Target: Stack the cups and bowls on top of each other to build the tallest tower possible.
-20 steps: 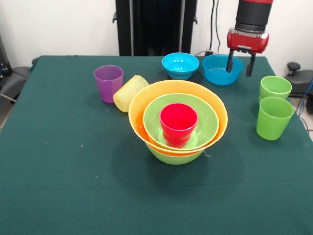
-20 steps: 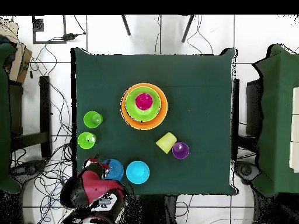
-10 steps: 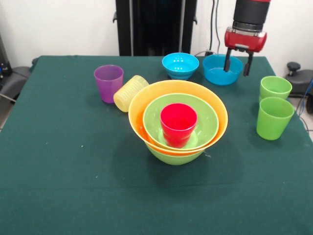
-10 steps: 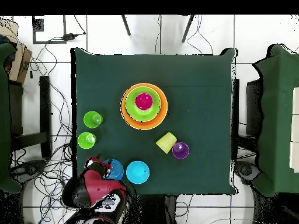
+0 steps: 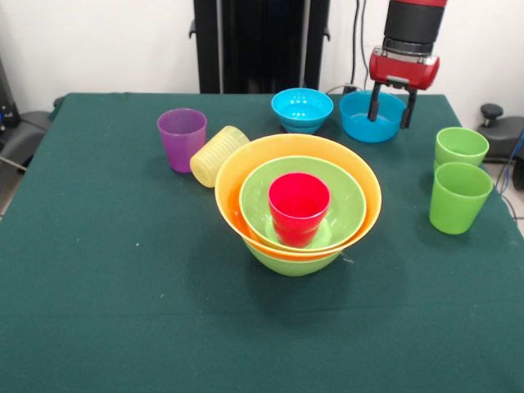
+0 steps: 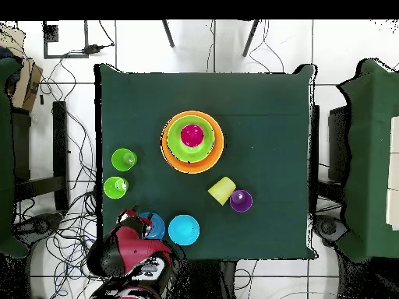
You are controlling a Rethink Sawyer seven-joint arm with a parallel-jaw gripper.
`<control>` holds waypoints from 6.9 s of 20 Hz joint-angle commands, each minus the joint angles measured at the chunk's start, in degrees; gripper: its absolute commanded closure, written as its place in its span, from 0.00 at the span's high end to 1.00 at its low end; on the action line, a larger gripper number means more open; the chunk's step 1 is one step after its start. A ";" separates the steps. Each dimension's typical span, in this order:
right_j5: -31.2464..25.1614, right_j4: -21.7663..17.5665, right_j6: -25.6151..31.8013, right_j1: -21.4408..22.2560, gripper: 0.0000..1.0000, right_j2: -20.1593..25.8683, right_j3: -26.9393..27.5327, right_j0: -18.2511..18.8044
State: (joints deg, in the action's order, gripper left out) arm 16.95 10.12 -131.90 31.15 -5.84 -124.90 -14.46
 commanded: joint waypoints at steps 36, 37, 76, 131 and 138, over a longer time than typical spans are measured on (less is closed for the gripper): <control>3.37 -0.56 -8.44 -5.51 0.00 2.95 1.64 0.25; 2.34 -1.00 -8.21 -4.17 0.00 3.17 1.06 0.76; -48.11 -13.67 6.31 21.79 0.00 9.30 15.47 21.29; -50.35 -39.18 4.86 15.89 0.00 11.94 36.68 16.28; -51.79 -42.17 2.65 15.43 0.00 9.09 39.31 13.17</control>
State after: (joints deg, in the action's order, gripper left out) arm -34.74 -26.31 -131.90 47.88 2.73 -90.35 0.33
